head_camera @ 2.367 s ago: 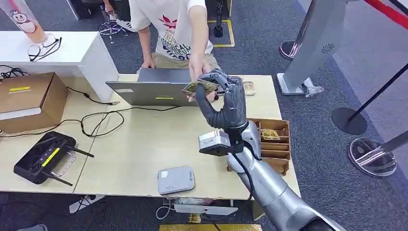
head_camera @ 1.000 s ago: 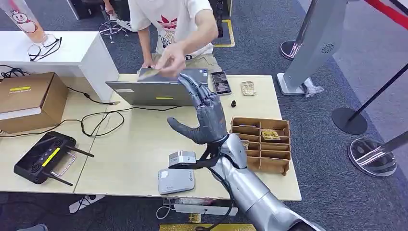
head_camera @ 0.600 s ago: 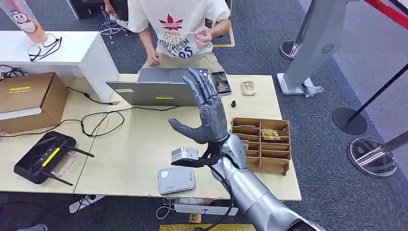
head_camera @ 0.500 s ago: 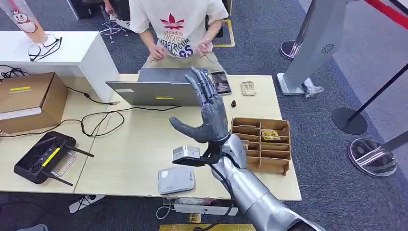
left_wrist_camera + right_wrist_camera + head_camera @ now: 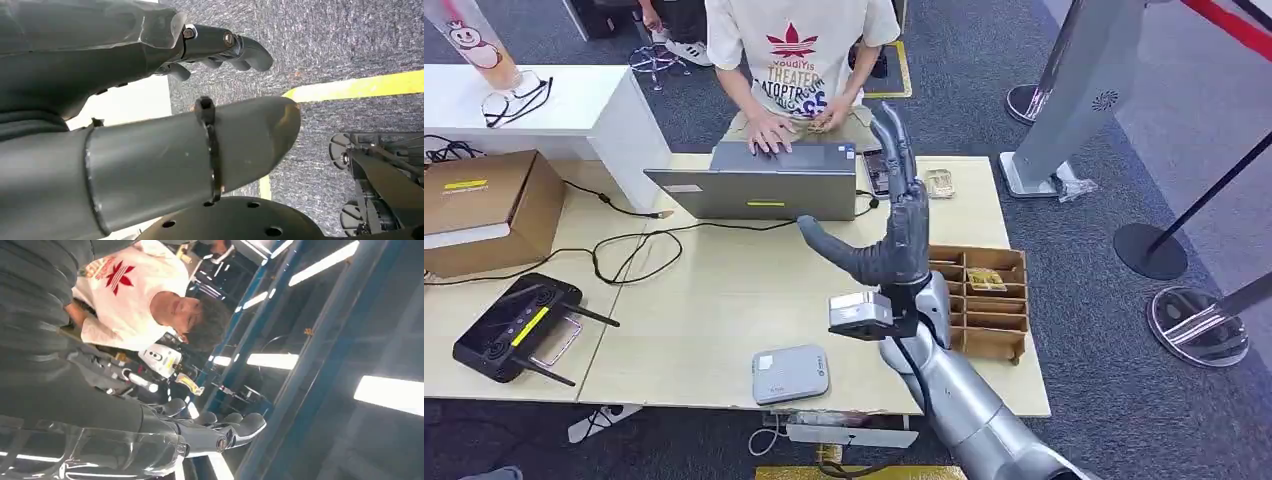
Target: Pass the card to the sensor for recognition and then transmit it.
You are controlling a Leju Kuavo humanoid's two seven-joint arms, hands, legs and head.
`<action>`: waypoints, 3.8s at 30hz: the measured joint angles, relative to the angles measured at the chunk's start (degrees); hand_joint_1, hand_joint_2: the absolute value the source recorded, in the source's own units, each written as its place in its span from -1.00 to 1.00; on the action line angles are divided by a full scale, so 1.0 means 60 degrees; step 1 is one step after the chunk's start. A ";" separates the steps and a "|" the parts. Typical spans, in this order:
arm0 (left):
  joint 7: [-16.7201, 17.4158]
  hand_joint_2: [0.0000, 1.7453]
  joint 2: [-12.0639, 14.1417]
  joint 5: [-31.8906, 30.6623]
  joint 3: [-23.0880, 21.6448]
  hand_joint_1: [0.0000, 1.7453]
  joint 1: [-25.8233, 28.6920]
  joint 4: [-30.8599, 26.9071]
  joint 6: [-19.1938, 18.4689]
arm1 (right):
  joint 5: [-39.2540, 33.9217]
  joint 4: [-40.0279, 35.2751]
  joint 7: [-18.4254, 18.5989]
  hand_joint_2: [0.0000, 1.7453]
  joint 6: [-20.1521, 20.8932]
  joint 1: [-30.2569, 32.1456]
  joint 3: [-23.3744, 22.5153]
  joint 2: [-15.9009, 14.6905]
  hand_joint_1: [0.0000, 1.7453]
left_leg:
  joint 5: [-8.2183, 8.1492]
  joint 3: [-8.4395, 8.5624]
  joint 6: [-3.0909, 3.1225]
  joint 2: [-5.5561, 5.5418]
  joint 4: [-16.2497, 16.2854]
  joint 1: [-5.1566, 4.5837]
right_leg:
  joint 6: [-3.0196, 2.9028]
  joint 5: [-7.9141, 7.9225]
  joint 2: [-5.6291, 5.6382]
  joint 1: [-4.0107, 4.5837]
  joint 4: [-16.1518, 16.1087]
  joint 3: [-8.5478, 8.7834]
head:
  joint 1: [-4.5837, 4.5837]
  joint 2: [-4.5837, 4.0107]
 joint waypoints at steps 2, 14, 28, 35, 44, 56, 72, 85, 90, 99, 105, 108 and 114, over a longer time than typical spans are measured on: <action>0.0011 -1.00 0.0000 0.0032 0.0004 -1.00 0.0013 0.0000 0.0000 | -0.0715 -0.0388 0.0000 1.00 0.0011 0.0123 0.0076 -0.0130 -1.00 | 0.0000 0.0000 0.0000 0.0001 0.0000 0.0000 | 0.0000 0.0000 0.0003 0.0000 0.0000 0.0000 | -0.0004 0.0000; 0.0055 -1.00 0.0004 0.0321 0.0091 -1.00 0.0133 0.0000 0.0113 | -0.2896 -0.2153 0.0084 1.00 0.0630 0.1318 0.0430 -0.0514 -1.00 | -0.0001 -0.0001 0.0000 0.0001 -0.0001 0.0001 | 0.0000 -0.0002 0.0002 0.0001 0.0000 0.0000 | -0.0004 0.0000; 0.0080 -1.00 0.0073 0.0226 0.0087 -1.00 0.0206 0.0000 0.0124 | -0.3678 -0.3227 0.0109 1.00 0.1038 0.2641 -0.0598 -0.0717 -1.00 | -0.0002 0.0001 0.0001 0.0001 -0.0001 0.0001 | 0.0000 -0.0002 0.0002 0.0000 -0.0001 0.0000 | -0.0004 0.0000; 0.0084 -1.00 0.0080 0.0157 0.0087 -1.00 0.0220 0.0000 0.0197 | -0.3686 -0.3354 0.0175 1.00 0.1071 0.3157 -0.1289 -0.0725 -1.00 | -0.0003 0.0000 0.0001 0.0001 -0.0001 0.0000 | 0.0000 -0.0002 0.0003 0.0000 -0.0001 0.0000 | -0.0004 0.0000; 0.0128 -1.00 0.0080 0.0084 0.0087 -1.00 0.0214 0.0000 0.0302 | -0.3412 -0.3387 0.0434 1.00 0.0980 0.3718 -0.1902 -0.0736 -1.00 | -0.0003 0.0000 0.0001 0.0001 -0.0001 0.0000 | 0.0000 -0.0001 0.0003 0.0000 -0.0002 0.0000 | -0.0004 0.0000; 0.0142 -1.00 0.0080 0.0087 0.0084 -1.00 0.0209 0.0000 0.0342 | -0.3310 -0.3445 0.0521 1.00 0.1075 0.3984 -0.2153 -0.0736 -1.00 | -0.0004 0.0001 -0.0001 0.0002 -0.0001 0.0000 | 0.0000 -0.0001 0.0004 0.0000 -0.0002 0.0001 | -0.0004 0.0000; 0.0208 -1.00 -0.0109 0.0160 0.0087 -1.00 0.0213 0.0000 0.0911 | -0.2607 -0.3773 0.1246 1.00 0.1643 0.4687 -0.2714 -0.0736 -1.00 | -0.0005 0.0001 0.0000 0.0001 -0.0001 0.0000 | 0.0000 -0.0002 0.0003 0.0000 -0.0002 0.0001 | -0.0004 0.0000; 0.0364 -1.00 -0.0120 0.0317 0.0087 -1.00 0.0221 0.0000 0.0856 | -0.1547 -0.4280 0.1920 1.00 0.2003 0.5351 -0.3387 -0.0736 -1.00 | -0.0006 0.0001 0.0000 0.0001 -0.0001 -0.0001 | 0.0000 -0.0002 0.0002 -0.0001 -0.0003 0.0002 | -0.0004 0.0000; 0.0368 -1.00 -0.0109 0.0353 0.0087 -1.00 0.0224 0.0000 0.0823 | -0.1266 -0.4334 0.2025 1.00 0.2120 0.5600 -0.3650 -0.0779 -1.00 | -0.0006 0.0001 0.0000 0.0001 -0.0001 0.0000 | 0.0000 -0.0002 0.0002 0.0000 -0.0003 0.0002 | -0.0004 0.0000; 0.0310 -1.00 -0.0106 0.0353 0.0087 -1.00 0.0229 0.0000 0.0823 | -0.0911 -0.4480 0.2120 1.00 0.1935 0.5966 -0.3974 -0.1103 -1.00 | -0.0007 0.0001 0.0001 0.0002 -0.0001 -0.0001 | 0.0001 -0.0002 0.0002 -0.0001 -0.0004 0.0002 | -0.0004 0.0000; 0.0182 -1.00 -0.0106 0.0331 0.0087 -1.00 0.0232 0.0000 0.0823 | -0.0403 -0.4670 0.2419 1.00 0.1756 0.6258 -0.4055 -0.1341 -1.00 | -0.0010 0.0001 0.0005 0.0001 -0.0001 -0.0001 | 0.0001 -0.0002 0.0001 -0.0001 -0.0004 0.0002 | -0.0004 0.0000; 0.0138 -1.00 -0.0106 0.0317 0.0087 -1.00 0.0231 0.0000 0.0816 | -0.0024 -0.4731 0.2601 1.00 0.1738 0.6418 -0.4055 -0.1501 -1.00 | -0.0011 0.0000 0.0006 0.0001 -0.0001 -0.0001 | 0.0001 -0.0002 0.0002 -0.0001 -0.0004 0.0002 | -0.0004 0.0000; 0.0055 -1.00 -0.0095 0.0313 0.0087 -1.00 0.0231 0.0000 0.0812 | 0.1020 -0.4764 0.2954 1.00 0.1606 0.6562 -0.4054 -0.1646 -1.00 | -0.0011 0.0001 0.0006 0.0002 -0.0001 -0.0001 | 0.0001 -0.0002 0.0002 -0.0001 -0.0004 0.0003 | -0.0004 0.0000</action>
